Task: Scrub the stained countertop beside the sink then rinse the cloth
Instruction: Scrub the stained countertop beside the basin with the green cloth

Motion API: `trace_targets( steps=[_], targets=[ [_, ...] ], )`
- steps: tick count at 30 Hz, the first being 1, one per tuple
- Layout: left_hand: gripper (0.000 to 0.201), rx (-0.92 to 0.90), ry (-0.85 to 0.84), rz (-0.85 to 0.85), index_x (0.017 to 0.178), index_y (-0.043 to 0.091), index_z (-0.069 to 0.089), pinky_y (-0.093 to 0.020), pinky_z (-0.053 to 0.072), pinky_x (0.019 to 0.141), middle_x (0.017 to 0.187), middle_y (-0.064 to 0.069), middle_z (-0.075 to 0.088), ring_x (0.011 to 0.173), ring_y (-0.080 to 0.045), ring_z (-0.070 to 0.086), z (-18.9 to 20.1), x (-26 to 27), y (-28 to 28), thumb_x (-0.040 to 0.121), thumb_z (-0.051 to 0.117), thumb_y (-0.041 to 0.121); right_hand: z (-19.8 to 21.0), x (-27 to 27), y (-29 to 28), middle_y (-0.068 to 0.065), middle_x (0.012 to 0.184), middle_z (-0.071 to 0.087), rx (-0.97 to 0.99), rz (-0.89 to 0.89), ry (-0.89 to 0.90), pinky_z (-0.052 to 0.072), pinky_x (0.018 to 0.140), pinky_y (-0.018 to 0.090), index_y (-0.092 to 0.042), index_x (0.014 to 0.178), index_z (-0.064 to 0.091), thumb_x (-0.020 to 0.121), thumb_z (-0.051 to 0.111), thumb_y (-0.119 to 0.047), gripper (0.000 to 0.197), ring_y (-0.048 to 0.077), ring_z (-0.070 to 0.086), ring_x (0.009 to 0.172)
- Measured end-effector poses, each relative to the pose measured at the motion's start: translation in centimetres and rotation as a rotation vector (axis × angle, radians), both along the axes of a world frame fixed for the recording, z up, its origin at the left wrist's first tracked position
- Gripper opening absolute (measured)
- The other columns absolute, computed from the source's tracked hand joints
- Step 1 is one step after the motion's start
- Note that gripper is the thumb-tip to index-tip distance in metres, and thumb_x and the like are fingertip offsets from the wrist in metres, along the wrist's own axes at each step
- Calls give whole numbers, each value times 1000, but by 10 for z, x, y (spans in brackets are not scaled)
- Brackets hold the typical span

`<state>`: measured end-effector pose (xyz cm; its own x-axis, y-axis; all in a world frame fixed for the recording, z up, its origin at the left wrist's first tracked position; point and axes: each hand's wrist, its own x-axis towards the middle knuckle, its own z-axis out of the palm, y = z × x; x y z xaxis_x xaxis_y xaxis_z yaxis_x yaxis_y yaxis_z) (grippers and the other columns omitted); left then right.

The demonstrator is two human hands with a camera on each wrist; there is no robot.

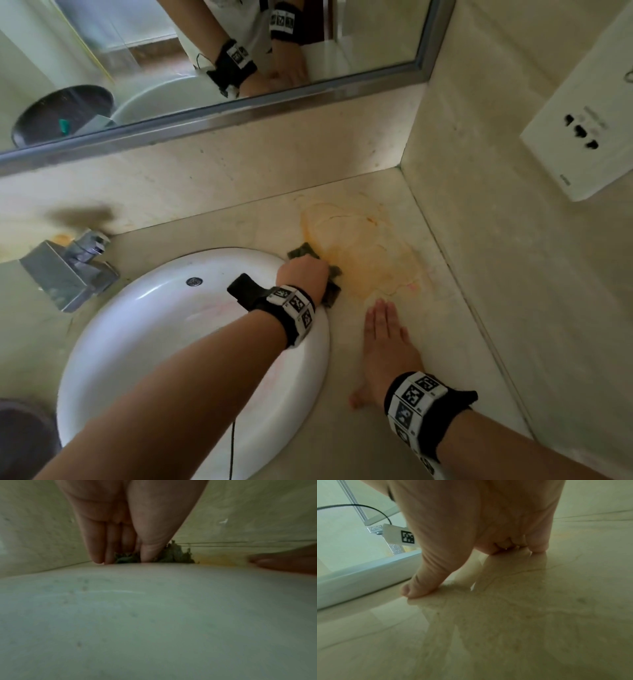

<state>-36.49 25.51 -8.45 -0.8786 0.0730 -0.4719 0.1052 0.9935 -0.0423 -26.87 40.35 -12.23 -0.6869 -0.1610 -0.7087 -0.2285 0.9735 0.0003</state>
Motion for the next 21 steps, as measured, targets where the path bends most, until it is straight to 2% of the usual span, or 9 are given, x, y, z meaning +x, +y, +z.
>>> trace_targets(
  steps=[3, 6, 8, 10, 11, 13, 15, 17, 21],
  targets=[
    [26, 8, 35, 93, 112, 7, 66, -37, 51, 82, 113, -11, 65, 103, -28, 64, 1, -26, -21, 100, 48, 22, 2, -1, -1, 23, 150, -37, -11, -5, -10, 3, 121, 47, 2, 130, -39, 53, 77, -70, 157, 37, -27, 143],
    [28, 16, 2, 129, 113, 6, 64, -37, 53, 82, 110, -12, 66, 101, -29, 64, 1, -32, -26, 100, 48, 25, 3, -2, -2, 23, 150, -37, -9, -7, -13, 4, 120, 47, 2, 134, -37, 51, 77, -70, 158, 37, -27, 143],
    [29, 11, -26, 55, 120, 14, 64, -34, 51, 75, 108, -9, 65, 97, -27, 65, 5, -23, -18, 101, 46, 27, 6, -3, -3, 23, 150, -37, -5, -4, -17, 4, 121, 47, 2, 137, -35, 52, 77, -70, 159, 38, -27, 143],
    [32, 38, -62, -64, 130, 23, 58, -33, 50, 76, 110, -8, 64, 99, -27, 65, 7, -5, 0, 101, 43, 23, 7, -2, -3, 23, 149, -38, 3, -9, -19, 4, 121, 47, 2, 132, -38, 54, 77, -69, 156, 38, -27, 143],
    [33, 53, -84, -108, 131, 23, 57, -33, 51, 77, 112, -9, 64, 100, -28, 64, 8, 8, 12, 101, 42, 20, 7, -2, -3, 23, 149, -38, 9, -11, -20, 3, 121, 47, 2, 129, -40, 55, 76, -69, 155, 38, -28, 142],
    [29, 45, -121, -170, 123, 15, 62, -35, 51, 79, 114, -11, 64, 101, -28, 64, 11, 35, 36, 100, 44, 17, 8, -2, -2, 22, 149, -40, 10, -16, -26, 1, 121, 46, 0, 130, -41, 56, 76, -69, 154, 38, -30, 142],
    [27, 17, -156, -213, 116, 7, 65, -39, 49, 89, 128, -16, 59, 113, -31, 58, 11, 58, 51, 100, 45, 15, 7, -3, 0, 21, 149, -40, -4, -8, -40, 0, 121, 47, -5, 140, -36, 57, 76, -67, 152, 37, -31, 141],
    [29, 6, -165, -242, 120, 6, 64, -41, 44, 99, 138, -18, 51, 126, -31, 49, 12, 68, 55, 100, 45, 15, 8, -4, 1, 21, 148, -40, -11, 18, -51, 0, 120, 47, -9, 147, -27, 58, 76, -67, 148, 38, -31, 141],
    [24, 11, -76, -271, 113, 8, 66, -37, 48, 89, 126, -13, 59, 112, -29, 58, 12, 47, 43, 99, 48, 17, 8, -2, 0, 21, 150, -39, 7, 3, -19, 0, 121, 46, -5, 145, -28, 57, 76, -68, 150, 37, -30, 142]
  ],
)
